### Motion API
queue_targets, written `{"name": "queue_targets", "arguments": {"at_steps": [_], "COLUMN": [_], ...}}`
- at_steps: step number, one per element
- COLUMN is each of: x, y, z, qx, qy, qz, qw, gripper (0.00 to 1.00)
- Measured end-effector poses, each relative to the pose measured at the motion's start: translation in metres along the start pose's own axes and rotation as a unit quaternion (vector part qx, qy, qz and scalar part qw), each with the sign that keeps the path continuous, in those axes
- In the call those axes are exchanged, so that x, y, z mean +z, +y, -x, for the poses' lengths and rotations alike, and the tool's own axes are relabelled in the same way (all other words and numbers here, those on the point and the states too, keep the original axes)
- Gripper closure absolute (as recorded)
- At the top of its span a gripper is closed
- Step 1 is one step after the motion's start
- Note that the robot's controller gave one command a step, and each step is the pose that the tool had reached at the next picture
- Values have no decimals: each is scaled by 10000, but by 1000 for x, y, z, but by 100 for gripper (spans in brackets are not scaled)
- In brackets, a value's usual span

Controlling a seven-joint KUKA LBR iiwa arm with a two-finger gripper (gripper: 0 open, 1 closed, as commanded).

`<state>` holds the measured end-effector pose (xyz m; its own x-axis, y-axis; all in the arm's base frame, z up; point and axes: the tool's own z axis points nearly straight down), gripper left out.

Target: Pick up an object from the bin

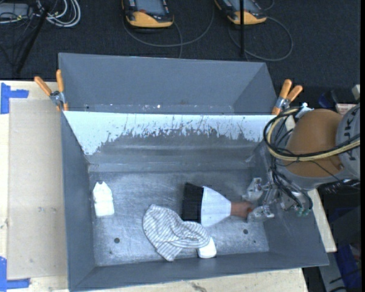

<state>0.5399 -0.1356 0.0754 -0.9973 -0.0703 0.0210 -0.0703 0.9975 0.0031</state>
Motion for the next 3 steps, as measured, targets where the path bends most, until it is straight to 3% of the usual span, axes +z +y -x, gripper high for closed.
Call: {"name": "queue_targets", "arguments": {"at_steps": [1,2,3], "x": [-42,-103,-135], "y": [3,-1,-8], "z": [0,-5,0], "qx": [73,99,141], "qy": [-70,-85,-137], "qz": [-2,-7,-24], "qw": [9999,9999,9998], "gripper": [100,100,100]}}
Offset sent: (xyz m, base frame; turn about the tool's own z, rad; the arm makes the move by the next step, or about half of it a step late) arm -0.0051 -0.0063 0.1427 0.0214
